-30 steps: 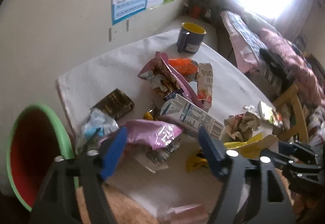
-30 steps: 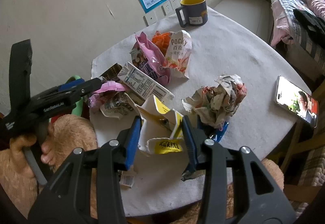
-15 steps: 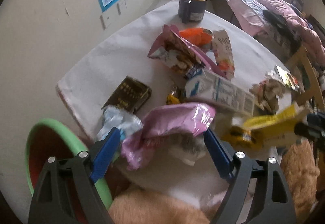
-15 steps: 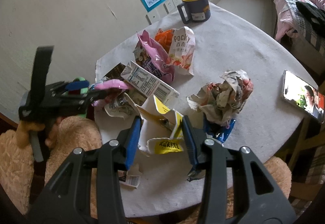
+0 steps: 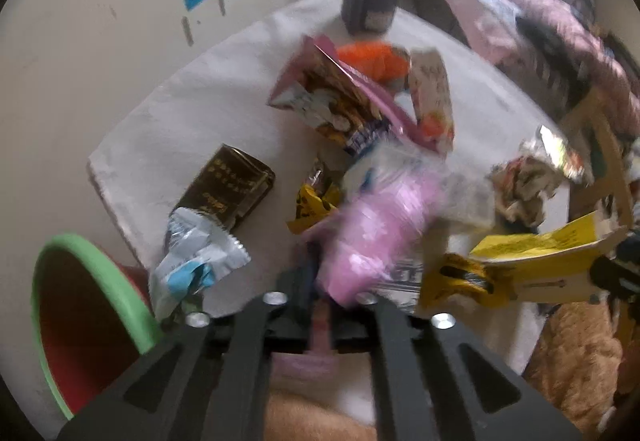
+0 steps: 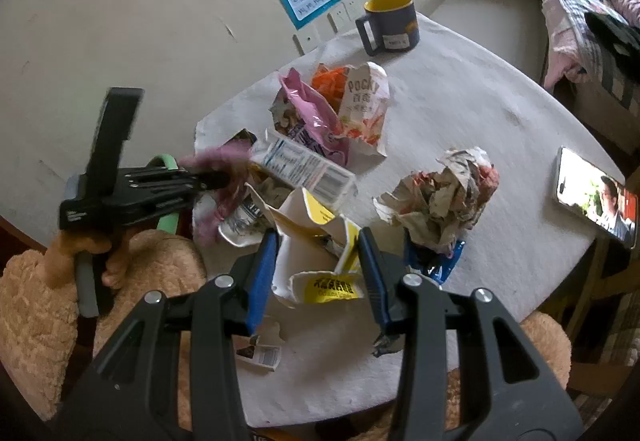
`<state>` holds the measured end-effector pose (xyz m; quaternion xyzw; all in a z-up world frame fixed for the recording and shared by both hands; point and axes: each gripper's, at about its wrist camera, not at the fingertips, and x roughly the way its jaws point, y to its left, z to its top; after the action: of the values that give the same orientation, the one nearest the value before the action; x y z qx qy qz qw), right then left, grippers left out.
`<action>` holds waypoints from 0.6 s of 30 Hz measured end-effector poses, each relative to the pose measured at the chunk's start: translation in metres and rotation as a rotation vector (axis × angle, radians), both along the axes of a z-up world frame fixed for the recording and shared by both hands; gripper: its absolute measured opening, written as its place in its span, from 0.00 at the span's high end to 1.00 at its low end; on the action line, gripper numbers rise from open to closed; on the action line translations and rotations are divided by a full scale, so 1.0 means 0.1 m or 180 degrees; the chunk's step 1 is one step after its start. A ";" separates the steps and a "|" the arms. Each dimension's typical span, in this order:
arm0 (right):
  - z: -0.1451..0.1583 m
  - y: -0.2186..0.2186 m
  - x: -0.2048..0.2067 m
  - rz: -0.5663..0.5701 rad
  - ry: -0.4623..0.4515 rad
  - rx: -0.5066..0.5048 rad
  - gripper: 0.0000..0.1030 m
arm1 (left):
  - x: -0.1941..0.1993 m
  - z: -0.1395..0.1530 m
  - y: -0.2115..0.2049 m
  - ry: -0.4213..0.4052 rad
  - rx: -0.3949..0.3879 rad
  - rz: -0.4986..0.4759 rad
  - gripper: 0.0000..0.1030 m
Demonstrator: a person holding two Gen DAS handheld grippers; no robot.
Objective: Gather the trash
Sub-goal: 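Carry the pink bag with the left gripper while the right carries the paper to the bucket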
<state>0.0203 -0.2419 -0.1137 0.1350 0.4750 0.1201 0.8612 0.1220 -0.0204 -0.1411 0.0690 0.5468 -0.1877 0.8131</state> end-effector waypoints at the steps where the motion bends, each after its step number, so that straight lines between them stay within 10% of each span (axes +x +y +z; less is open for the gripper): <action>1: 0.02 0.01 0.00 0.0000 -0.0013 -0.0002 0.61 | -0.04 0.06 0.05 -0.0060 -0.0059 0.0068 0.99; 11: 0.32 0.13 -0.02 0.0022 -0.0265 -0.0097 0.61 | -0.52 0.71 0.38 -0.0631 -0.0570 0.0659 0.99; 18: 0.58 0.26 0.00 0.0108 -0.0449 -0.0175 0.61 | -0.82 1.08 0.36 -0.1076 -0.0466 0.0778 0.99</action>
<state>0.0201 -0.2154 -0.0560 0.0944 0.4185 0.1308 0.8938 0.0402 0.0153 -0.0331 -0.0266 0.3919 -0.1127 0.9127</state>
